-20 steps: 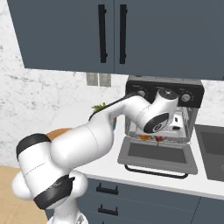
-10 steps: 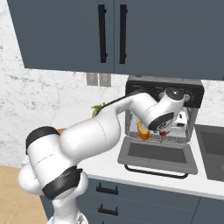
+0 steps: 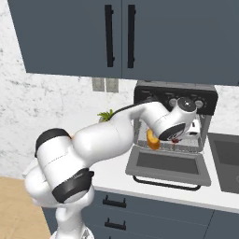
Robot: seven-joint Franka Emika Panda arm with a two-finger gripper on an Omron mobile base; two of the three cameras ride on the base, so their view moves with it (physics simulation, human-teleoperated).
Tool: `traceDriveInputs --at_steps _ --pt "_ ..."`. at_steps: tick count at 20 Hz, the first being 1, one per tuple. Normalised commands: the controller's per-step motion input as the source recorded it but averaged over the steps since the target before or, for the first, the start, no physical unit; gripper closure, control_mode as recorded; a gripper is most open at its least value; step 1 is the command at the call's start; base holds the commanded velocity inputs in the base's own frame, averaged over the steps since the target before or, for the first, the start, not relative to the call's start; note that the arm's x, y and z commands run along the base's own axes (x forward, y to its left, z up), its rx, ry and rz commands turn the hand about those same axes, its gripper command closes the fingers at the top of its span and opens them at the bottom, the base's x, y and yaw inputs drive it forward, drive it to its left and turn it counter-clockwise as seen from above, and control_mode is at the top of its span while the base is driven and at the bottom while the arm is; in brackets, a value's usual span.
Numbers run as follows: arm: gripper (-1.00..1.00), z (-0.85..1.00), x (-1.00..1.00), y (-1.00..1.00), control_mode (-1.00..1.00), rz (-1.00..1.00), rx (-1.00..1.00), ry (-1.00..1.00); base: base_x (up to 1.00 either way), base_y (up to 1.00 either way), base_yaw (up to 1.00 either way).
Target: Pick up the kebab skewer and baguette bread, and place them inside the toaster oven. Close the toaster oven door and start by setting the timer.
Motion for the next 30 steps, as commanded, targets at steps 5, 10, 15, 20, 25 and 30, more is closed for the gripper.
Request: traceDriveInputs --at_steps 5,10,15,20,25,30 --pt "1.0 -0.2 0.07 -0.24 -1.0 0.0 0.0 0.0 0.0 0.0 0.0" --pt "1.0 -0.22 0.07 -0.05 -1.0 0.02 0.0 0.0 0.0 0.0 0.0" --pt "1.0 -0.01 0.11 0.0 -1.0 0.03 0.0 0.0 0.0 0.0 0.0" --pt "1.0 -0.08 0.01 0.0 -1.0 0.02 0.0 0.01 0.0 0.0 0.0" --pt "1.0 -0.12 0.05 0.0 -1.0 0.01 0.0 0.0 0.0 0.0 0.0" --pt "1.0 -0.18 0.05 0.0 -1.0 0.02 0.0 0.02 0.0 0.0 0.0"
